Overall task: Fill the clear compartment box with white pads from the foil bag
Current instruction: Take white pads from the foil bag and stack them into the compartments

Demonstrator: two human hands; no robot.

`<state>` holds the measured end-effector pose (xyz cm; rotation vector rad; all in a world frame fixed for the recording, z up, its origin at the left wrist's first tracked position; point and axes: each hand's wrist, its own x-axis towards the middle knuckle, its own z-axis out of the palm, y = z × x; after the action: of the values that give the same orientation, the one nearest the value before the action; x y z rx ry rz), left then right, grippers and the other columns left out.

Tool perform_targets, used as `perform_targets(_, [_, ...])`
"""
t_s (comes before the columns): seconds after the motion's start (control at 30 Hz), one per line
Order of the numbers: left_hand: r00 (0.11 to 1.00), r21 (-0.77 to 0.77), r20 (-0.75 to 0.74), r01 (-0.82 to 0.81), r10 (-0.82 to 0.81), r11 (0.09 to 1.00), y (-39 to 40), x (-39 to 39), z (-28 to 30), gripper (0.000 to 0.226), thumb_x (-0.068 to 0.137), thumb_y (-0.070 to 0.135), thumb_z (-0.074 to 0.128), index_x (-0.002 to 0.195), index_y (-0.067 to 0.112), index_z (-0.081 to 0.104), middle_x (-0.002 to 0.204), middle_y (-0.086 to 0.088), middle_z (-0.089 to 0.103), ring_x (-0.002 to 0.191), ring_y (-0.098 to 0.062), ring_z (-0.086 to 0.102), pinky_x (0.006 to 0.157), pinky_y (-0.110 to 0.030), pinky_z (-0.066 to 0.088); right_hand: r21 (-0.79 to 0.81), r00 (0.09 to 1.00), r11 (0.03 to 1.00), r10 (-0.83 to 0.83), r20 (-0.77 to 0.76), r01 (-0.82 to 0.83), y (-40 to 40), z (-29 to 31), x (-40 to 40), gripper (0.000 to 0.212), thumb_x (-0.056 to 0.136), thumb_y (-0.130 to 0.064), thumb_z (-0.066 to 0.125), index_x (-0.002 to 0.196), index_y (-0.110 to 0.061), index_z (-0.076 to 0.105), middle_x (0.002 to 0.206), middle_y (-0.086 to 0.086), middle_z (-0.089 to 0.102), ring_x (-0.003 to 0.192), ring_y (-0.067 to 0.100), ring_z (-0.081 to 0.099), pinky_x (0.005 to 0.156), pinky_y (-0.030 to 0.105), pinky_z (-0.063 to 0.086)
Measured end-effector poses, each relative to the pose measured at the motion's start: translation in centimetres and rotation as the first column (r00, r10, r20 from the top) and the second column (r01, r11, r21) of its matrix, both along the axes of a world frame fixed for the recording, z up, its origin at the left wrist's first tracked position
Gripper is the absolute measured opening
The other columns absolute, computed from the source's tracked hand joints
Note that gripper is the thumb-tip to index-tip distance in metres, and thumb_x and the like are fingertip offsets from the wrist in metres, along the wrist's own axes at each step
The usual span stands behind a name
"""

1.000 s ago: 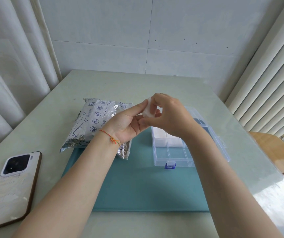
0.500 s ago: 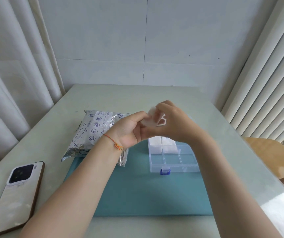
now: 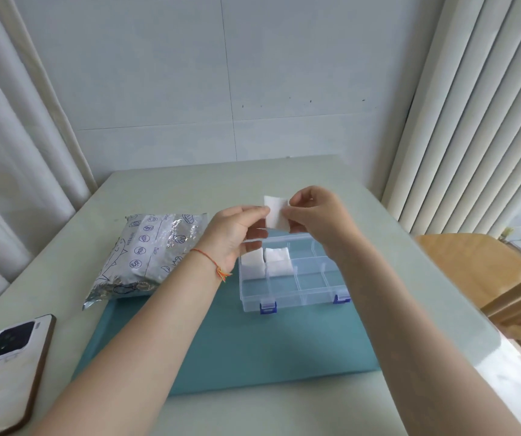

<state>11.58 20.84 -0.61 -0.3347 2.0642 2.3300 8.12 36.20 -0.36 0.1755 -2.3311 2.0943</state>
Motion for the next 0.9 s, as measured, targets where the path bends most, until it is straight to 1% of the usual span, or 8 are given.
perform_targets(0.07, [0.995,-0.285,-0.074,-0.085,0.067,0.955,-0.1,-0.4,-0.5,0.005,0.086,0.014,0.067,0.083,0.017,0.064,0.071,0.000,0.066,0.056,-0.013,0.059,0.054,-0.022,0.045,0.118,0.999,0.993,0.010,0.048,-0.015,0.5,-0.6,-0.3,0.019,0.083,0.004,0.067,0.079,-0.009,0.054,0.075,0.013,0.060,0.060,0.026,0.061,0.069,0.041,0.058])
perform_targets(0.13, [0.986,-0.653,-0.159,-0.141,0.047,0.744,-0.5,-0.8,-1.2,0.007,0.084,0.015,0.063,0.082,0.021,0.067,0.077,0.002,0.067,0.066,-0.014,0.060,0.063,-0.023,0.045,0.258,0.992,0.964,0.028,0.126,-0.059,0.7,-1.3,-0.6,0.018,0.083,0.002,0.068,0.080,-0.010,0.055,0.072,0.013,0.061,0.057,0.022,0.059,0.064,0.035,0.057])
perform_targets(0.2, [0.990,-0.854,-0.121,-0.069,-0.068,0.515,-0.7,-0.9,-1.8,0.015,0.084,0.015,0.059,0.084,0.025,0.070,0.083,0.007,0.065,0.078,-0.014,0.059,0.071,-0.021,0.041,0.392,0.979,0.912,0.045,0.198,-0.121,0.7,-1.9,-0.8,0.016,0.084,-0.002,0.067,0.082,-0.012,0.055,0.069,0.009,0.062,0.057,0.016,0.059,0.055,0.024,0.051])
perform_targets(0.3, [0.983,-0.916,-0.044,0.032,-0.181,0.399,-0.9,-0.7,-2.5,0.022,0.085,0.012,0.058,0.093,0.026,0.074,0.088,0.006,0.063,0.083,-0.014,0.056,0.073,-0.020,0.039,0.503,0.974,0.851,0.040,0.223,-0.150,0.4,-2.5,-1.1,0.014,0.084,-0.006,0.068,0.081,-0.013,0.056,0.067,0.004,0.062,0.059,0.013,0.059,0.048,0.018,0.041])
perform_targets(0.47, [0.974,-0.926,-0.040,0.047,-0.222,0.374,-0.8,-0.7,-2.9,0.018,0.083,0.015,0.064,0.095,0.025,0.074,0.089,0.006,0.062,0.080,-0.013,0.054,0.071,-0.020,0.039,0.558,0.973,0.821,-0.015,0.232,-0.120,-0.3,-2.4,-1.2,0.004,0.083,-0.008,0.067,0.086,-0.010,0.066,0.072,0.007,0.063,0.070,0.021,0.057,0.053,0.022,0.040])
perform_targets(0.63, [0.964,-0.951,-0.035,0.049,-0.264,0.305,-0.6,-0.8,-3.2,0.021,0.085,0.017,0.062,0.094,0.027,0.077,0.090,0.004,0.064,0.087,-0.016,0.060,0.075,-0.021,0.043,0.700,0.965,0.693,-0.024,0.262,-0.173,-1.0,-2.6,-1.7,0.030,0.083,-0.013,0.065,0.111,-0.003,0.068,0.084,0.006,0.065,0.075,0.019,0.053,0.063,0.024,0.042])
perform_targets(0.77, [0.957,-0.965,0.023,0.097,-0.291,0.243,-0.4,-0.9,-3.1,0.026,0.087,0.018,0.056,0.096,0.028,0.078,0.099,0.002,0.071,0.096,-0.019,0.061,0.082,-0.025,0.049,0.737,0.971,0.661,-0.056,0.234,-0.140,-1.6,-3.4,-2.1,0.032,0.080,-0.013,0.067,0.111,-0.004,0.068,0.078,0.005,0.054,0.069,0.021,0.049,0.060,0.024,0.040])
perform_targets(0.9, [0.949,-0.968,0.097,0.160,-0.301,0.193,-0.1,-1.5,-3.1,0.028,0.082,0.020,0.050,0.087,0.022,0.078,0.087,0.000,0.071,0.089,-0.023,0.062,0.075,-0.031,0.053,0.752,0.975,0.652,-0.093,0.203,-0.095,-1.8,-3.9,-2.2,0.030,0.074,-0.009,0.068,0.103,-0.006,0.069,0.077,0.003,0.060,0.063,0.021,0.053,0.058,0.024,0.044])
